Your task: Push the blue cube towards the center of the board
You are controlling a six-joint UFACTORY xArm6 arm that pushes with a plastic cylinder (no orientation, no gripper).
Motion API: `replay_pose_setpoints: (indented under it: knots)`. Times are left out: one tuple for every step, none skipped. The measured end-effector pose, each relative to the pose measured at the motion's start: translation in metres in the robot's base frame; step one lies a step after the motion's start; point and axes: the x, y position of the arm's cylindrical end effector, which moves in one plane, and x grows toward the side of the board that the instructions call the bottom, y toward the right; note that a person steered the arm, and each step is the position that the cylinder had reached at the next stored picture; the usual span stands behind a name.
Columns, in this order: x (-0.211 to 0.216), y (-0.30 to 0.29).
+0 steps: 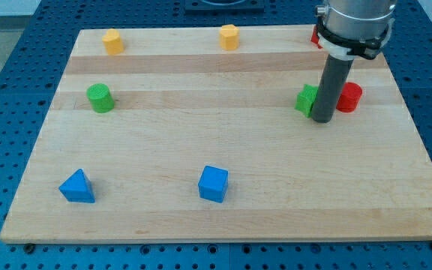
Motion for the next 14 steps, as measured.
replay_pose_setpoints:
  knots:
    - [-0.003,0.000]
    - [0.005,0.000]
    - [0.039,-0.001]
    - [0.079,-0.019]
    - [0.117,-0.056]
    - [0.155,-0.097]
    - [0.181,-0.141]
    - [0.181,-0.185]
    - [0.169,-0.194]
    - [0.147,-0.186]
    - [0.127,-0.174]
    - [0.120,-0.159]
    - [0.100,-0.151]
    - [0.072,-0.151]
